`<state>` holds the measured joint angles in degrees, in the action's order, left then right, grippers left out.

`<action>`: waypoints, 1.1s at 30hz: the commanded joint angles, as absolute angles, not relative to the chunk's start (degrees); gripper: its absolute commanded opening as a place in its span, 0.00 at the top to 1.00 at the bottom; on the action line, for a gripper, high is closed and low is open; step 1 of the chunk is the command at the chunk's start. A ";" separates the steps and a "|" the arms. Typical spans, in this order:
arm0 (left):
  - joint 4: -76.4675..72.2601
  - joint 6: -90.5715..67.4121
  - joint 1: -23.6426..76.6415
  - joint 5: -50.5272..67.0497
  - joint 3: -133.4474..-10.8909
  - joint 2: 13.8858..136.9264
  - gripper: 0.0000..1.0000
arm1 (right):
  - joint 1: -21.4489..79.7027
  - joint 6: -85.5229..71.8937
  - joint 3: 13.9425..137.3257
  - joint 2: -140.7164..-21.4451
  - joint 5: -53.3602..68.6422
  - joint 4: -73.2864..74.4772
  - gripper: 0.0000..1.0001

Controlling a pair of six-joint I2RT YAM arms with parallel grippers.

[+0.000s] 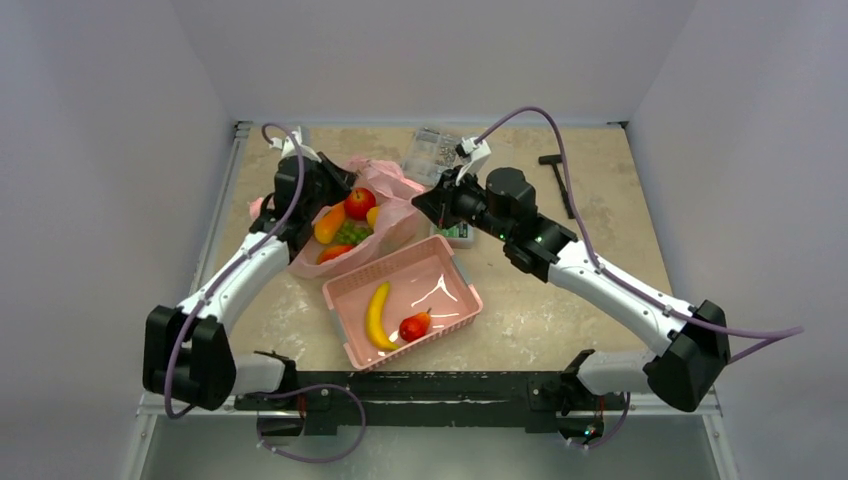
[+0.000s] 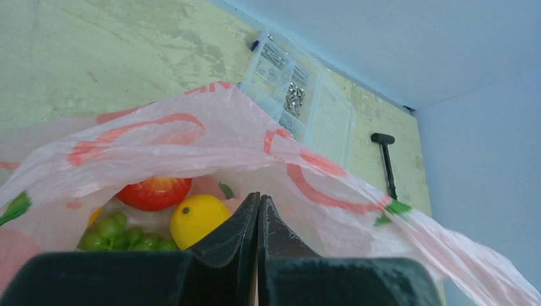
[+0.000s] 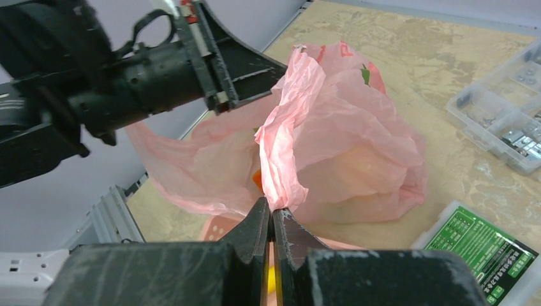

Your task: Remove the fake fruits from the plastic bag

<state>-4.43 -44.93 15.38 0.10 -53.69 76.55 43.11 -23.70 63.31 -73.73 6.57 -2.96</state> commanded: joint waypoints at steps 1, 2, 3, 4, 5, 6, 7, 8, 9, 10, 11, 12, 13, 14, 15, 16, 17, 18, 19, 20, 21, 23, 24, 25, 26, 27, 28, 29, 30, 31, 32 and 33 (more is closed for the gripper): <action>-1.07 -37.86 14.86 -4.40 -51.10 69.76 1.00 | 43.09 -21.39 63.61 -74.78 6.02 -7.33 1.00; -0.28 -37.32 14.87 -5.07 -50.85 68.51 1.00 | 43.10 -21.00 63.74 -75.10 6.17 -7.60 1.00; 1.02 -36.88 14.86 -5.53 -50.72 67.32 1.00 | 43.15 -20.57 63.95 -75.40 6.28 -7.60 1.00; 2.52 -36.52 14.79 -5.62 -50.49 66.10 1.00 | 43.14 -20.38 64.20 -75.55 6.49 -7.56 1.00; 3.59 -36.15 14.79 -5.13 -50.38 65.57 1.00 | 43.12 -20.17 64.43 -75.70 7.06 -7.63 1.00; 4.83 -35.84 14.80 -4.10 -50.53 65.51 1.00 | 43.15 -19.77 64.81 -75.86 8.07 -7.58 1.00; 7.12 -35.93 14.77 -2.90 -50.84 65.79 1.00 | 43.15 -19.13 65.16 -75.95 9.45 -7.42 1.00; 9.51 -36.85 14.82 -1.81 -51.00 66.57 0.98 | 43.11 -18.69 65.31 -76.02 10.39 -7.88 1.00; 10.84 -37.84 14.82 -0.59 -50.44 67.31 0.97 | 43.12 -18.25 65.50 -76.21 10.78 -8.81 1.00; 10.39 -38.49 14.77 1.31 -48.71 67.73 0.97 | 43.15 -17.96 65.92 -76.74 10.76 -10.09 1.00; 9.08 -39.45 14.83 1.48 -46.42 67.70 0.96 | 43.15 -17.83 66.59 -77.82 10.58 -11.90 1.00; 7.57 -40.85 14.77 0.98 -44.07 67.34 0.96 | 43.03 -17.79 67.86 -79.75 10.90 -13.59 1.00; 6.10 -41.98 14.65 0.43 -41.92 67.06 0.94 | 43.10 -17.51 70.15 -82.14 11.89 -14.16 1.00; 4.87 -42.58 14.53 -0.51 -40.60 67.03 0.91 | 43.05 -16.98 74.78 -85.18 13.48 -14.61 1.00; 5.33 -43.63 14.09 -1.13 -40.08 67.31 0.88 | 43.06 -16.61 78.58 -88.29 14.18 -15.01 1.00; 5.85 -44.43 13.11 -0.48 -40.25 67.73 0.87 | 43.09 -16.49 82.44 -91.06 14.55 -15.15 1.00; 6.22 -44.70 12.12 -0.29 -40.75 68.14 0.87 | 43.10 -16.43 86.24 -93.83 15.39 -15.31 1.00; 6.46 -44.69 11.04 -0.27 -41.39 68.69 0.86 | 43.08 -16.82 90.28 -96.49 16.29 -15.00 1.00; 6.66 -44.40 9.93 -0.26 -41.97 69.41 0.85 | 43.13 -17.02 94.33 -98.84 16.81 -14.27 1.00; 7.37 -43.97 8.61 -0.26 -43.01 70.42 0.85 | 43.15 -17.60 98.39 -101.17 18.06 -14.06 1.00; 8.34 -43.81 7.10 -0.26 -44.20 71.47 0.84 | 43.10 -18.44 102.00 -103.04 19.73 -14.52 1.00; 9.57 -44.21 4.48 1.42 -46.12 72.94 0.85 | 43.22 -20.31 108.98 -107.04 22.55 -15.65 1.00; 9.29 -44.47 3.43 1.61 -46.46 72.94 0.85 | 43.29 -21.12 112.61 -109.39 23.82 -15.63 1.00; 8.96 -44.89 2.72 1.17 -46.43 72.65 0.85 | 43.49 -21.47 116.93 -111.64 24.62 -14.82 1.00; 8.78 -45.29 2.05 0.98 -46.37 72.02 0.85 | 43.58 -21.66 120.96 -113.84 25.25 -13.82 1.00; 8.68 -45.60 1.40 0.81 -46.28 71.27 0.85 | 43.63 -22.17 124.35 -115.80 25.59 -13.24 1.00; 8.61 -45.82 1.16 0.29 -46.19 70.19 0.85 | 43.66 -23.01 127.45 -117.52 26.19 -13.04 1.00; 8.67 -45.96 0.95 -0.56 -46.04 68.74 0.85 | 43.68 -23.80 129.94 -118.85 26.93 -13.06 1.00; 8.87 -46.04 0.88 -1.77 -45.91 67.45 0.84 | 43.75 -24.20 132.10 -120.18 27.58 -13.20 1.00; 9.05 -46.01 0.75 -2.62 -45.71 66.31 0.84 | 43.74 -24.46 133.44 -120.74 27.86 -13.10 1.00; 9.22 -45.95 0.71 -3.24 -45.52 65.23 0.84 | 43.71 -24.21 134.19 -120.86 28.05 -12.46 1.00; 9.30 -45.91 0.70 -3.40 -45.27 64.40 0.84 | 43.73 -23.47 133.93 -120.35 28.07 -11.43 1.00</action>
